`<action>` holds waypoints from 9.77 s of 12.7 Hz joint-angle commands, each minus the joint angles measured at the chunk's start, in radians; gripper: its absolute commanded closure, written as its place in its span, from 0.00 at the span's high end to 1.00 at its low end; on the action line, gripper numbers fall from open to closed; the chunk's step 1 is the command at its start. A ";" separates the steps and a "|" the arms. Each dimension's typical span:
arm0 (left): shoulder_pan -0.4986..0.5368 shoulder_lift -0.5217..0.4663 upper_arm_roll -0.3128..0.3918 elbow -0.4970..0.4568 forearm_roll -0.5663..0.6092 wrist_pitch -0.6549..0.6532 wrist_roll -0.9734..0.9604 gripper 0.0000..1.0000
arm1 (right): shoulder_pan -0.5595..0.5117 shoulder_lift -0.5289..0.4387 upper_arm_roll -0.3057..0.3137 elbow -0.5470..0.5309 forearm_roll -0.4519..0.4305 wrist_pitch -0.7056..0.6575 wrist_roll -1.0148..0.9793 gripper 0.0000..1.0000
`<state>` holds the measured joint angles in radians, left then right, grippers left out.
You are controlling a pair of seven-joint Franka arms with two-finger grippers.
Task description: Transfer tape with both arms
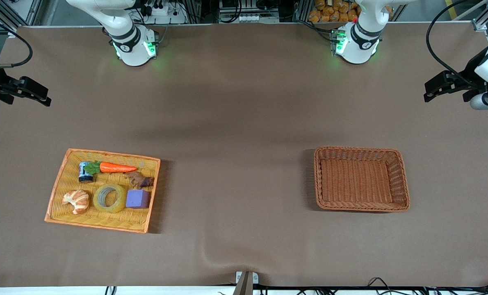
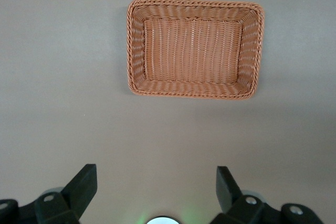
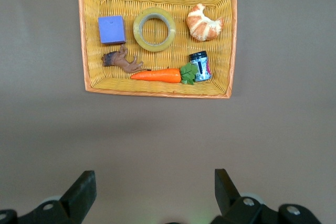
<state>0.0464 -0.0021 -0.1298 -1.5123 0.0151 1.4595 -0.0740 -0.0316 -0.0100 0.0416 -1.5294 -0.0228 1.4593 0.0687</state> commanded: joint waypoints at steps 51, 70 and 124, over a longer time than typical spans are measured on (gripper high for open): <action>-0.069 0.139 -0.011 0.115 0.019 0.007 -0.009 1.00 | 0.547 0.704 0.038 0.000 0.132 0.940 0.930 1.00; -0.440 0.595 -0.024 0.196 0.009 0.629 -0.417 1.00 | 0.030 0.044 -0.008 -0.105 0.030 0.259 -0.168 1.00; -0.179 0.335 0.075 -0.406 0.213 0.868 -0.302 0.00 | -0.090 -0.018 -0.019 -0.045 0.029 0.087 -0.254 1.00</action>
<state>-0.1779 0.4205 -0.0290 -1.7319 0.2144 2.2245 -0.3830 -0.1004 0.0000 0.0075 -1.5556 0.0166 1.5357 -0.1842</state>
